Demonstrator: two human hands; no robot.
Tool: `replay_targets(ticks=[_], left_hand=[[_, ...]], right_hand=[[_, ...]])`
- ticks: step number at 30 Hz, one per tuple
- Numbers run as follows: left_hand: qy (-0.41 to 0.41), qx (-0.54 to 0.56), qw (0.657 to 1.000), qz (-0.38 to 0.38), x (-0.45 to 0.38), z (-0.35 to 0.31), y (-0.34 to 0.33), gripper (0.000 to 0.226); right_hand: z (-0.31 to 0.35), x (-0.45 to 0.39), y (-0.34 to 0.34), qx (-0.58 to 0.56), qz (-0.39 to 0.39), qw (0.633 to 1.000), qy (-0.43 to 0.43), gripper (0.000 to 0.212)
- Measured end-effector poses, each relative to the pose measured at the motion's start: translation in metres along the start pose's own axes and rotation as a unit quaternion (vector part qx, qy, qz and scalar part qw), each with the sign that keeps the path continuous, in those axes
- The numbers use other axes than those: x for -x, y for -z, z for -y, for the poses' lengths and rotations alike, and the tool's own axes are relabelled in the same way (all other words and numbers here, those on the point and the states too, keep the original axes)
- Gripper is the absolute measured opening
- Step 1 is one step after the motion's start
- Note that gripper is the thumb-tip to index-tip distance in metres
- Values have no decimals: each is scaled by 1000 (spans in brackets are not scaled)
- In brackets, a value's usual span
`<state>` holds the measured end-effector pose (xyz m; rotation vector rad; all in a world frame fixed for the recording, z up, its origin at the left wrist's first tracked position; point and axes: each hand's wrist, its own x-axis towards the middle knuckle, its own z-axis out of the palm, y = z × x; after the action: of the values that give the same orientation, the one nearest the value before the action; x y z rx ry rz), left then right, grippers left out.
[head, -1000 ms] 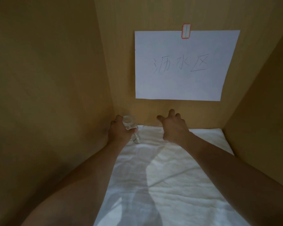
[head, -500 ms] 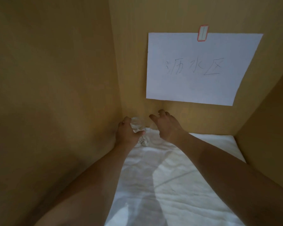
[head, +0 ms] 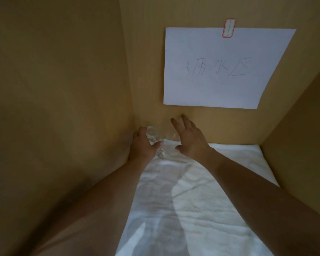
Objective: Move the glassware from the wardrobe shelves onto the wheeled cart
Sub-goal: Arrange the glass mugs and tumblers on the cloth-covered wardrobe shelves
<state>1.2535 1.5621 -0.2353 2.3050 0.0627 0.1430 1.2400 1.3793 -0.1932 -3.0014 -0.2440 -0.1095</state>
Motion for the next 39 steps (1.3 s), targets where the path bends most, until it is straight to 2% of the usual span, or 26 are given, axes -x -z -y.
replay_targets(ticks=[5,9,12,16,24,32,39], left_hand=[[-15,-58,997,49,6,-3,5,77],[-31,-103,993,42,17,-3,11,84],[-76,-149,986,22,30,-3,10,81],[-136,-209,968,35,51,-10,3,77],[-218,-230,945,79,106,-44,12,72],[-237,-237,940,59,178,-81,36,71],[-221,-253,941,47,258,-90,54,67]], right_hand=[[-5,29,4,3,-24,999,-37,107],[-8,56,3,6,-23,998,-66,105],[-6,77,-2,-4,-24,996,-89,102],[-3,111,-16,-7,-13,992,-122,101],[4,167,2,2,-23,990,-140,97],[4,233,44,-10,-35,991,-126,90],[4,306,57,-12,-48,991,-123,90]])
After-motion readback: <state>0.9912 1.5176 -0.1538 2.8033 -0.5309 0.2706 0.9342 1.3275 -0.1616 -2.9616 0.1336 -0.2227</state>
